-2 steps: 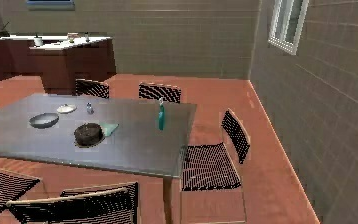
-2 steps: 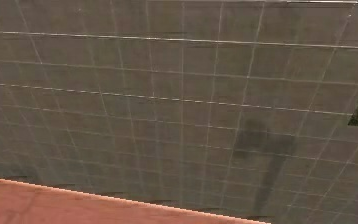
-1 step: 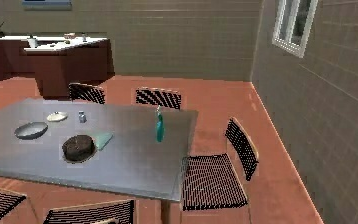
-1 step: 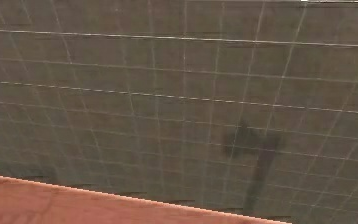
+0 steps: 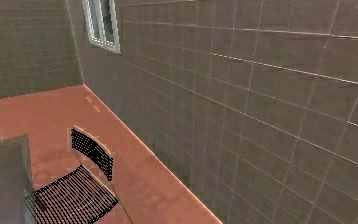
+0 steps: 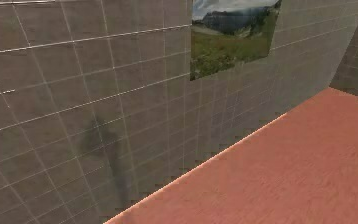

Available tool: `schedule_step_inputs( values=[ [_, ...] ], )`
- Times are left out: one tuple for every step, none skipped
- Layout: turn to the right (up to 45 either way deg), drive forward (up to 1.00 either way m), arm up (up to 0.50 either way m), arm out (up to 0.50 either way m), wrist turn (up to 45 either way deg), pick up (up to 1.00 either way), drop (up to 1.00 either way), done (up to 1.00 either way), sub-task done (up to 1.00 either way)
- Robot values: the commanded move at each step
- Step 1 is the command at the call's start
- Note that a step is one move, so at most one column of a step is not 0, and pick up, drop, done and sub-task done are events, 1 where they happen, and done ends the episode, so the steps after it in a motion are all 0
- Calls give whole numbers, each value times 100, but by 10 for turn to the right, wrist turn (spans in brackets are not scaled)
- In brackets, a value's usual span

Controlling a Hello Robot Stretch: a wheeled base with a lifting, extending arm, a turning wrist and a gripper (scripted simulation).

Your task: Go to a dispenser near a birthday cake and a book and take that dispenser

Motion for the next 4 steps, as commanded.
schedule_step_inputs(
  values=[
    [150,0,0,0,0,0,0,0,0],
    [0,20,0,0,0,0,0,0,0],
    [-450,0,0,0,0,0,0,0,0],
    [450,0,0,0,0,0,0,0,0]
  ],
)
